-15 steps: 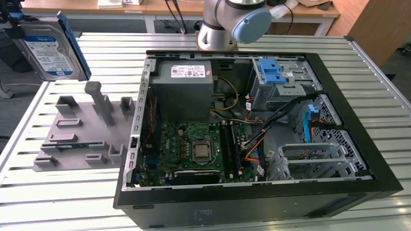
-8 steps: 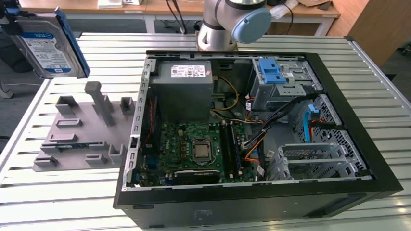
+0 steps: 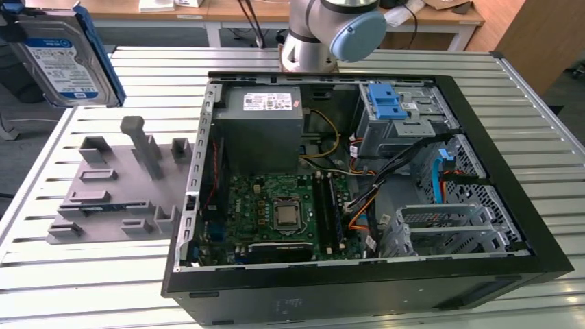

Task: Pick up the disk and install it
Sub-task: 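Pick up the disk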

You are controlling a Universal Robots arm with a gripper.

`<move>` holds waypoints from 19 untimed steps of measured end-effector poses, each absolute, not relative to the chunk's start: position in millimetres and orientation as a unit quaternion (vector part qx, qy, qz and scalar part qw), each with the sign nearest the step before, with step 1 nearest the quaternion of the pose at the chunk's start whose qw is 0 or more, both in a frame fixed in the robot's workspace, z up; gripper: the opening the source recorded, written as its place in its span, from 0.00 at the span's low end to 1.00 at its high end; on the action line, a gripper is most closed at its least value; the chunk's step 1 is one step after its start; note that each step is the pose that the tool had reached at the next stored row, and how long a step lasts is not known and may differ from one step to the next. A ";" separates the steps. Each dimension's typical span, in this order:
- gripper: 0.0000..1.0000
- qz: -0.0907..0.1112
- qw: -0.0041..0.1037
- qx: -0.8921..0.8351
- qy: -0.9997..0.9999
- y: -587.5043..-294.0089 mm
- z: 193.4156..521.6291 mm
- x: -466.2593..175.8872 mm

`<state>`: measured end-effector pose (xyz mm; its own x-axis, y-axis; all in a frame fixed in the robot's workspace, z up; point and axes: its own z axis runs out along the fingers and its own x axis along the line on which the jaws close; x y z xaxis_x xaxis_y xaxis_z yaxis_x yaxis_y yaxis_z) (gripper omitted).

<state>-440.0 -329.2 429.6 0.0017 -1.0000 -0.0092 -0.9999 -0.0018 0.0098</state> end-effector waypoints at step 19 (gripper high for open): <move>0.36 -0.007 0.000 0.708 -0.706 -329.2 461.6 -440.0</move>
<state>-440.0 -329.2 461.6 0.0017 -1.0000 -0.0091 -0.9999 -0.0018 0.0099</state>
